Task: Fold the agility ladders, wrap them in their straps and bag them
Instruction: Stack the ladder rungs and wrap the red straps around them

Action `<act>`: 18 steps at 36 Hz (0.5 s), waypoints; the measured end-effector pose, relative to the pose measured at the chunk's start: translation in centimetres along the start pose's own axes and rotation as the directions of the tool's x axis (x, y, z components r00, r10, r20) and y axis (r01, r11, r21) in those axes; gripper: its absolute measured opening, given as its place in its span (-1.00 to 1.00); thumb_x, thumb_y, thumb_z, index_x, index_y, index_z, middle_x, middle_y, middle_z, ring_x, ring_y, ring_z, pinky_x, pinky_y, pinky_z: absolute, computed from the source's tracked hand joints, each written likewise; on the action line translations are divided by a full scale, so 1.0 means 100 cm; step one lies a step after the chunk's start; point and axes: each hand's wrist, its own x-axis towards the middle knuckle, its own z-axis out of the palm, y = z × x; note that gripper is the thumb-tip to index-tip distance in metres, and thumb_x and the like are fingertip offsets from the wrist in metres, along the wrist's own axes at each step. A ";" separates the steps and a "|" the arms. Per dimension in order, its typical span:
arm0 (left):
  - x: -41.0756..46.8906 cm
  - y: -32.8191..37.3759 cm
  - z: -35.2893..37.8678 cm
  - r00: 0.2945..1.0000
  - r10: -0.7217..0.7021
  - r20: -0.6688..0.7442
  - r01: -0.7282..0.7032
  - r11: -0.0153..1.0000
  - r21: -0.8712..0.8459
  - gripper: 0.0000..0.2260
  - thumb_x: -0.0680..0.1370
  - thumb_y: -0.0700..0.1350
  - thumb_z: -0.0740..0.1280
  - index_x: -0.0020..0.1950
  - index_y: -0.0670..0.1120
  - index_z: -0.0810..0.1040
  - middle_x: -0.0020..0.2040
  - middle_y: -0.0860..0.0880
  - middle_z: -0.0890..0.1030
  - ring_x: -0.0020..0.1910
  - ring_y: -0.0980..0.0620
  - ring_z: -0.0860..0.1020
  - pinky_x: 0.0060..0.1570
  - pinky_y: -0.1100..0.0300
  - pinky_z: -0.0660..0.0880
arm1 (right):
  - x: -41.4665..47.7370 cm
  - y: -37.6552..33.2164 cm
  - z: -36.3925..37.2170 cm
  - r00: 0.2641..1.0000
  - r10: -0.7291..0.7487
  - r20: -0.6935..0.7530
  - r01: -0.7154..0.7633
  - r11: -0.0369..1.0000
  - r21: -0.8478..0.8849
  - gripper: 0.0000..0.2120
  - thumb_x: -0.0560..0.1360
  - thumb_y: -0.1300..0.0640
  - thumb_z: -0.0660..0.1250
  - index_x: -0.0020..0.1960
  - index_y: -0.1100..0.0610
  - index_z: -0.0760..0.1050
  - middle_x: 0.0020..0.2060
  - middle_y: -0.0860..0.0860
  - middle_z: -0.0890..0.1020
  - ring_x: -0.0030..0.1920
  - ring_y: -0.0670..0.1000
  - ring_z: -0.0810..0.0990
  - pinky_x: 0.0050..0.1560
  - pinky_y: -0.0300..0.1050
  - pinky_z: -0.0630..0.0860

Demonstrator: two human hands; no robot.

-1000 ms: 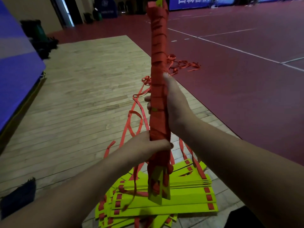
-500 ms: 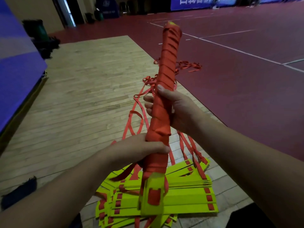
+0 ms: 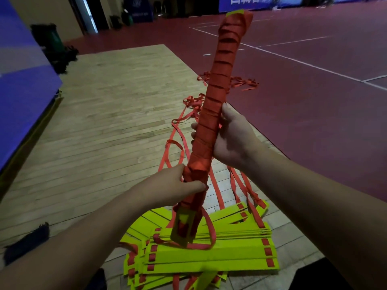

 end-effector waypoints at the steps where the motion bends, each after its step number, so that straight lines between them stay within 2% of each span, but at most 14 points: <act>1: 0.001 -0.001 0.000 1.000 0.011 -0.009 -0.011 1.000 -0.015 -0.61 0.49 0.23 0.39 0.15 0.03 0.43 -0.21 0.00 0.56 -0.43 0.11 0.47 -0.35 0.20 0.40 | 0.000 -0.001 0.000 1.000 0.007 -0.012 -0.006 1.000 0.026 -0.61 0.68 -0.13 0.14 0.20 0.20 0.46 -0.23 0.17 0.63 -0.15 0.13 0.60 0.04 0.08 0.53; 4: 0.002 -0.001 -0.001 0.998 0.051 0.027 -0.046 0.985 -0.167 -0.46 0.41 0.23 0.40 0.29 0.08 0.32 -0.11 -0.12 0.64 -0.46 0.12 0.45 -0.35 0.18 0.39 | 0.003 -0.005 -0.004 0.999 0.030 -0.027 -0.029 0.998 0.056 -0.68 0.61 -0.11 0.30 0.08 0.16 0.50 -0.24 0.17 0.63 -0.18 0.12 0.59 0.02 0.05 0.52; 6: -0.002 0.003 -0.002 0.992 0.095 0.086 -0.065 0.952 -0.300 -0.51 0.46 0.15 0.40 0.33 0.11 0.32 -0.01 -0.20 0.65 -0.37 0.07 0.48 -0.28 0.14 0.43 | 0.003 -0.007 -0.006 0.999 0.043 -0.005 -0.043 0.999 0.024 -0.65 0.55 -0.14 0.38 0.12 0.13 0.50 -0.14 0.13 0.57 -0.17 0.07 0.55 -0.03 0.02 0.52; 7: -0.004 0.005 -0.003 0.986 0.122 0.117 -0.074 0.934 -0.348 -0.60 0.54 0.08 0.38 0.33 0.13 0.34 -0.02 -0.19 0.66 -0.32 0.07 0.51 -0.25 0.15 0.45 | 0.004 -0.009 -0.007 0.999 0.048 0.013 -0.048 0.999 0.001 -0.61 0.51 -0.14 0.41 0.15 0.13 0.51 -0.11 0.09 0.55 -0.18 0.05 0.54 -0.07 0.01 0.54; 9: -0.008 0.008 -0.003 0.973 0.162 0.163 -0.080 0.903 -0.421 -0.72 0.61 -0.05 0.32 0.28 0.17 0.38 -0.19 0.02 0.66 -0.33 0.14 0.54 -0.28 0.25 0.45 | 0.005 -0.010 -0.010 0.996 0.064 0.057 -0.063 0.998 -0.014 -0.55 0.44 -0.12 0.47 0.17 0.16 0.51 -0.13 0.05 0.54 -0.24 0.03 0.55 -0.16 0.01 0.57; 11: -0.010 0.010 -0.003 0.960 0.185 0.210 -0.064 0.875 -0.479 -0.74 0.60 -0.07 0.33 0.24 0.15 0.40 -0.35 0.15 0.62 -0.43 0.21 0.52 -0.38 0.32 0.42 | 0.006 -0.009 -0.013 0.991 0.081 0.106 -0.082 0.997 0.008 -0.66 0.46 -0.05 0.50 0.08 0.15 0.54 -0.18 0.03 0.53 -0.29 0.02 0.53 -0.21 0.01 0.56; 12: -0.011 0.010 -0.002 0.949 0.200 0.244 -0.052 0.862 -0.504 -0.70 0.53 -0.05 0.37 0.23 0.13 0.42 -0.33 0.11 0.65 -0.44 0.19 0.53 -0.42 0.32 0.41 | 0.005 -0.009 -0.014 0.989 0.085 0.124 -0.088 0.996 0.013 -0.74 0.48 -0.02 0.49 0.03 0.11 0.54 -0.21 0.03 0.52 -0.30 0.01 0.51 -0.22 0.02 0.55; 15: 0.000 0.008 0.002 0.905 0.196 0.377 0.046 0.837 -0.545 -0.49 0.21 0.02 0.38 0.15 0.09 0.42 -0.09 -0.33 0.67 -0.50 0.05 0.52 -0.52 0.29 0.36 | 0.000 -0.010 -0.012 0.981 0.102 0.167 -0.108 0.994 0.026 -0.78 0.47 0.04 0.49 -0.04 0.10 0.50 -0.26 0.04 0.49 -0.25 0.02 0.52 -0.15 0.05 0.61; 16: 0.006 0.006 0.005 0.908 0.174 0.381 0.063 0.842 -0.535 -0.47 0.14 0.02 0.36 0.11 0.10 0.42 -0.15 -0.33 0.66 -0.51 0.01 0.52 -0.50 0.26 0.39 | -0.002 -0.011 -0.012 0.977 0.111 0.183 -0.118 0.992 0.031 -0.76 0.44 0.05 0.49 -0.03 0.13 0.48 -0.25 0.07 0.51 -0.19 0.04 0.56 -0.10 0.07 0.65; 17: 0.012 0.002 0.007 0.922 0.131 0.365 0.082 0.855 -0.512 -0.46 0.09 0.02 0.35 0.07 0.11 0.43 -0.26 -0.26 0.66 -0.49 -0.04 0.53 -0.44 0.16 0.48 | -0.004 -0.012 -0.012 0.973 0.122 0.198 -0.130 0.991 0.029 -0.73 0.42 0.06 0.48 -0.01 0.15 0.47 -0.22 0.10 0.54 -0.13 0.08 0.60 -0.06 0.09 0.67; 18: 0.016 -0.001 0.008 0.930 0.096 0.355 0.097 0.868 -0.488 -0.46 0.05 0.02 0.34 0.04 0.09 0.45 -0.32 -0.19 0.65 -0.43 -0.11 0.56 -0.33 0.01 0.53 | -0.006 -0.013 -0.011 0.969 0.132 0.210 -0.139 0.990 0.017 -0.71 0.42 0.06 0.46 0.03 0.17 0.47 -0.19 0.13 0.59 -0.08 0.13 0.65 -0.05 0.11 0.68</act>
